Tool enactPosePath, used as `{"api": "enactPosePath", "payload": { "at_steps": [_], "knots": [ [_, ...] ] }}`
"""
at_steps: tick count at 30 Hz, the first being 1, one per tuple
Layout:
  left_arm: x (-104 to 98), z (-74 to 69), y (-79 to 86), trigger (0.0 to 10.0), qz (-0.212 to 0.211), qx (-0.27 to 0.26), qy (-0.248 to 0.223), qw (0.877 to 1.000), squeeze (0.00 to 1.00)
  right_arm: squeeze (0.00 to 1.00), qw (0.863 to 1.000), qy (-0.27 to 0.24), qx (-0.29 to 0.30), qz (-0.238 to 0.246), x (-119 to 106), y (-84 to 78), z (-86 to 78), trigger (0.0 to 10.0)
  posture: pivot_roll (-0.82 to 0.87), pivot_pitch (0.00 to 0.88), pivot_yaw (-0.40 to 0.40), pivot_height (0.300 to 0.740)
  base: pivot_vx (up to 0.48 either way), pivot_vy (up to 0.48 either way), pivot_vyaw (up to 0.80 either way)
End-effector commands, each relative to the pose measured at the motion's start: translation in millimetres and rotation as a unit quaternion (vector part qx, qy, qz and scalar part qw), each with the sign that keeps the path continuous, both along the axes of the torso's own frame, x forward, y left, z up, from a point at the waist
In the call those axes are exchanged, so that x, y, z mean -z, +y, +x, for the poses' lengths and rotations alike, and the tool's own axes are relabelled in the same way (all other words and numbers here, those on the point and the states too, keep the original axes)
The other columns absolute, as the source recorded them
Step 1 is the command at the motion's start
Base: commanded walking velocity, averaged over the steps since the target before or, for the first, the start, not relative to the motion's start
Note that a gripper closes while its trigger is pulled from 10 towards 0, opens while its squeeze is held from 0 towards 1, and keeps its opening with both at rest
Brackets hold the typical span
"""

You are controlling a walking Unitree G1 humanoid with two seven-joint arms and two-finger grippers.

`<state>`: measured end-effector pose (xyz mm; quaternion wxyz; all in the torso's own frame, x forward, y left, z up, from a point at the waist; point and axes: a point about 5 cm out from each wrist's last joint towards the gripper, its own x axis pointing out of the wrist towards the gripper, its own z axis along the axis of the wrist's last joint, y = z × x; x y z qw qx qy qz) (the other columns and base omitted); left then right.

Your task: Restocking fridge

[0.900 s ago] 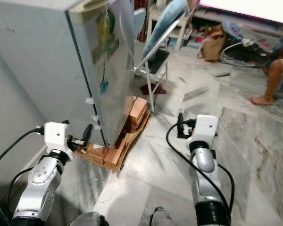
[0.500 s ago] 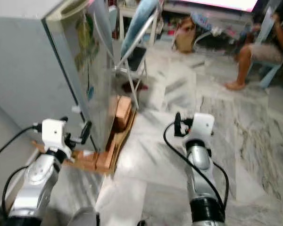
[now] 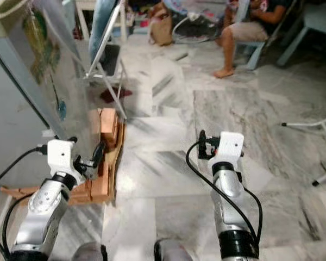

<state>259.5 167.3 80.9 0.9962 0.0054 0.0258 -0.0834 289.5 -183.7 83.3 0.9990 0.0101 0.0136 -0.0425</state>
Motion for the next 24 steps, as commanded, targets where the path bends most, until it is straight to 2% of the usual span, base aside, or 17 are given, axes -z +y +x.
{"api": "enactPosePath", "payload": {
  "at_steps": [1, 4, 12, 19, 24],
  "knots": [
    [-2.7, -0.2, 4.6, 10.0, -0.001, -0.009, -0.007, 1.000, 0.00, 0.00, 1.000, -0.017, -0.008, -0.009, -9.9, 0.8, 0.8, 10.0, 0.04, 0.111, -0.062, 0.740, 0.304, 0.240, -0.46],
    [-1.6, -0.3, 3.0, 10.0, -0.002, -0.006, -0.006, 1.000, 0.00, 0.00, 1.000, -0.016, -0.005, -0.009, -8.7, -1.2, -0.2, 10.0, 0.04, 0.115, -0.058, 0.740, 0.301, 0.241, -0.52],
    [-1.8, 0.8, 3.9, 10.0, 0.000, -0.025, -0.008, 1.000, 0.00, 0.00, 1.000, -0.011, -0.012, -0.008, -5.3, 3.3, -4.0, 10.0, 0.04, 0.107, -0.070, 0.740, 0.297, 0.263, 0.00],
    [3.9, -7.1, 9.1, 10.0, -0.004, -0.050, 0.001, 0.999, 0.00, 0.00, 1.000, 0.013, -0.014, 0.003, 6.0, 2.6, -15.3, 10.0, 0.05, 0.095, -0.083, 0.740, 0.276, 0.286, 0.00],
    [10.6, -14.3, 7.9, 10.0, -0.012, -0.060, 0.017, 0.998, 0.00, 0.00, 1.000, 0.019, -0.017, 0.005, 10.2, 8.1, -18.1, 10.0, 0.05, 0.081, -0.076, 0.740, 0.000, 0.048, 0.00]
  ]
}}
